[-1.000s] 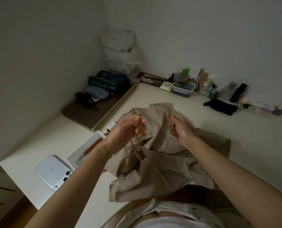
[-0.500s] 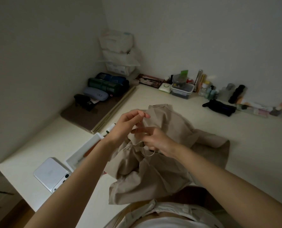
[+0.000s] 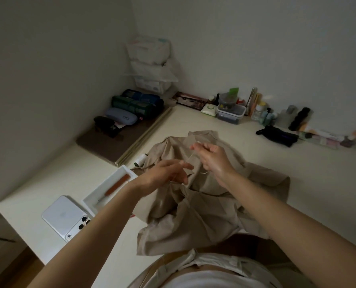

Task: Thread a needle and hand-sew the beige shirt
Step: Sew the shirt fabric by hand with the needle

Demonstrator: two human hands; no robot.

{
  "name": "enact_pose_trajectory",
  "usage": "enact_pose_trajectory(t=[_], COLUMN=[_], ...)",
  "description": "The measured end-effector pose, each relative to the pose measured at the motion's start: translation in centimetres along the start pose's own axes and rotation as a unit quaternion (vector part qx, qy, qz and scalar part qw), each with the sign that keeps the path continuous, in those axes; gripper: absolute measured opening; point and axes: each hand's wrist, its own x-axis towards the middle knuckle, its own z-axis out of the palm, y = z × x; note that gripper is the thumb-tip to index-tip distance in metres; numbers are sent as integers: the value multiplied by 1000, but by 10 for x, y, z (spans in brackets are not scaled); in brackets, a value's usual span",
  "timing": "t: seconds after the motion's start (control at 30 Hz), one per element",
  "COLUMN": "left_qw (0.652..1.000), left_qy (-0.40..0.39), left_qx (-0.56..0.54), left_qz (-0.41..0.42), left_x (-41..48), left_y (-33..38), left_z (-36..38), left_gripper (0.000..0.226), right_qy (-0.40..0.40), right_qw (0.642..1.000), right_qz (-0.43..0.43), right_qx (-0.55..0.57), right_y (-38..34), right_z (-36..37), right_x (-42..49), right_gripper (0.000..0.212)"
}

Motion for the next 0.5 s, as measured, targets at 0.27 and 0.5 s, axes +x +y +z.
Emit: enact_pose_trajectory(t=[0.27, 0.5], left_qw=[994, 975], left_qy=[40, 45], left_qx=[-78, -173], left_qz=[64, 133], left_x=[0, -1], left_y=[2, 12], left_z=[-8, -11], left_gripper=[27, 27], right_qy=[170, 208], right_qw=[980, 963], right_qz=[86, 149], right_qx=[-51, -79], right_y=[34, 57], right_z=[-50, -66], right_x=[25, 27], right_gripper=[20, 29])
